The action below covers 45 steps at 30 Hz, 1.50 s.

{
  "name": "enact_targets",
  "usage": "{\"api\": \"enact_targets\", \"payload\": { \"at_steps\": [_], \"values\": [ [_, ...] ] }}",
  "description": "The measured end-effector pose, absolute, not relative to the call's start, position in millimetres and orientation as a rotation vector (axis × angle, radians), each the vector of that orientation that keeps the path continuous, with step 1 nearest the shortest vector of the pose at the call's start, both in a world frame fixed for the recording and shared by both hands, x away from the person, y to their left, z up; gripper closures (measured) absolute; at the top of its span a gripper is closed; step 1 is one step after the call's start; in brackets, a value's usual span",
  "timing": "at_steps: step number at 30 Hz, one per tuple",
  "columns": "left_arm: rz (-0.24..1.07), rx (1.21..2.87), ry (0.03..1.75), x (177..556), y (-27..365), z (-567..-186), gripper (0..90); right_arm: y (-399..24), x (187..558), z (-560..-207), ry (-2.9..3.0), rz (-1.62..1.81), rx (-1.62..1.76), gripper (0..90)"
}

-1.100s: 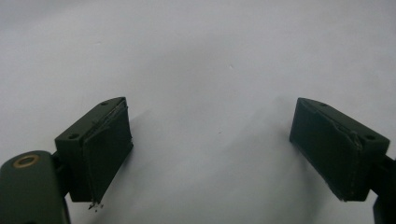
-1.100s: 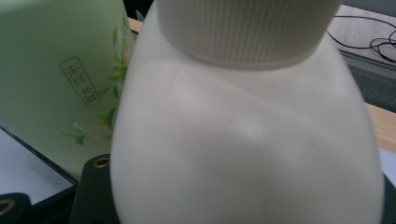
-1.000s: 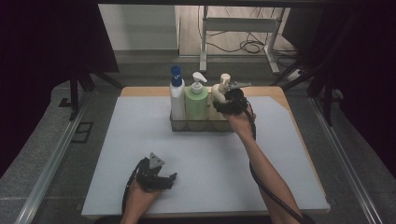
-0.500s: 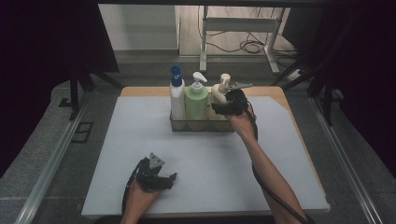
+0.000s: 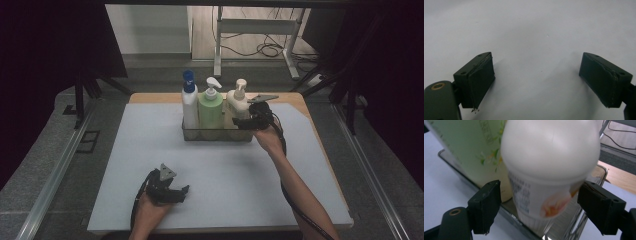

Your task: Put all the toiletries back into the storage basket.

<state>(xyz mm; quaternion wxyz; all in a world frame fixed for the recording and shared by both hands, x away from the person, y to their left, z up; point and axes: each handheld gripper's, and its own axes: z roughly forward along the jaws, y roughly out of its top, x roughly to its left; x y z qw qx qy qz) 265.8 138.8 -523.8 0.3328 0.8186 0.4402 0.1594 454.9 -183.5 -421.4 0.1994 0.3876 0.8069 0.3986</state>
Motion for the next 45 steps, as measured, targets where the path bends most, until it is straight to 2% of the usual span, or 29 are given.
{"api": "enact_targets", "payload": {
  "at_steps": [5,8,19,30,32,45],
  "values": [
    [0.417,2.138,1.15,266,139,-524,12.4,-194,449,-421,2.281,1.12,1.096,23.1],
    [0.417,2.138,1.15,266,139,-524,12.4,-202,446,-421,2.29,1.128,1.115,29.9],
    [0.417,2.138,1.15,266,139,-524,12.4,-228,447,-426,2.27,1.097,1.251,45.6],
    [0.417,2.138,1.15,266,139,-524,12.4,-227,464,-427,2.253,1.084,1.282,83.7],
    [0.418,2.142,1.149,266,139,-524,12.4,-225,468,-429,2.255,1.083,1.28,88.3],
    [0.418,2.142,1.148,266,139,-524,12.4,-209,484,-440,2.291,1.051,1.298,89.6]
  ]
}}
